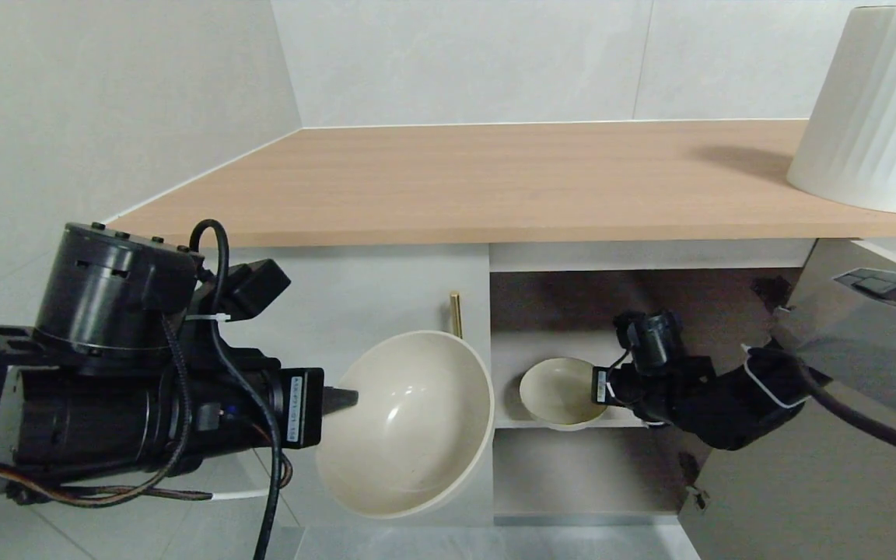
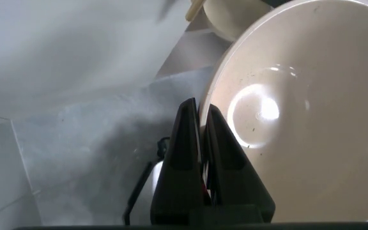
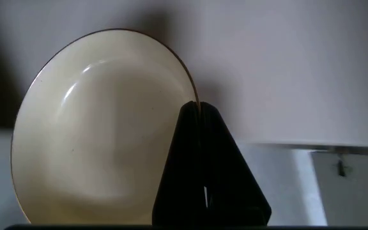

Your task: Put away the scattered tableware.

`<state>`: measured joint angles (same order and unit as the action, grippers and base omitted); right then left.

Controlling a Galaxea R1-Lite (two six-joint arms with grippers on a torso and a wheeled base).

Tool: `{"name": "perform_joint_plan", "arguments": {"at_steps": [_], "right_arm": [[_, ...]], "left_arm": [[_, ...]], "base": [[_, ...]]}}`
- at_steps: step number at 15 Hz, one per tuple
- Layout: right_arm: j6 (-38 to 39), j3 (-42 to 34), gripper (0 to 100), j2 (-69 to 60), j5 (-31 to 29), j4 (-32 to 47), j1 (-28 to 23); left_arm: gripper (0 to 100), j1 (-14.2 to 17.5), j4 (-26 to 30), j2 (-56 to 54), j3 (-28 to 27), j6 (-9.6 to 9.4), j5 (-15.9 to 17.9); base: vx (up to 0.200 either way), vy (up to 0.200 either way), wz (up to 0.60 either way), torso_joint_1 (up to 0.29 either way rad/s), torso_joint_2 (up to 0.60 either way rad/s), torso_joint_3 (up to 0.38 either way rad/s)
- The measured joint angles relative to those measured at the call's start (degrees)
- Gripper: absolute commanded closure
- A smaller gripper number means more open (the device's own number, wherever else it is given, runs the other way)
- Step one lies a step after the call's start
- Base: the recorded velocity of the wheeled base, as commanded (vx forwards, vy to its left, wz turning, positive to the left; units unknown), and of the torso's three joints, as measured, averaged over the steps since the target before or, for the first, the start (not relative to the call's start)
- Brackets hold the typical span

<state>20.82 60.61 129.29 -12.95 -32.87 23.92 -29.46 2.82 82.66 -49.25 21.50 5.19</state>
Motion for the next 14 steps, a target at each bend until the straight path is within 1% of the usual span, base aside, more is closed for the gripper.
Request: {"name": "perform_joint_plan", "arguments": {"at_steps": [4,8,11,14], "right_arm": [[0.24,3.96,100,5.52,-4.62,-0.28,-2.69],[0.55,6.21,100,8.24,-6.10,-0.24,-4.08],[0.66,8.27,100,9.90,-8.86,-0.28,-4.90],[1.23,9.01,100,10.64,-9.28,-0.28,-5.32]], "left_arm": [[100,-0.18,0.02,0.77,0.05,0.00,-0.11],[100,-0.74,0.00,2.28,0.05,0.02,-2.60],[100,-1.29,0.00,2.84,0.05,0.02,-2.99],[100,-1.35,0.00,3.02,0.02,0.00,-3.01]], "base": [[0.000,0.000,0.00,0.000,0.00,0.000],[0.000,0.000,0.00,0.000,0.00,0.000],[0.000,0.000,0.00,0.000,0.00,0.000],[0.000,0.000,0.00,0.000,0.00,0.000]]}}
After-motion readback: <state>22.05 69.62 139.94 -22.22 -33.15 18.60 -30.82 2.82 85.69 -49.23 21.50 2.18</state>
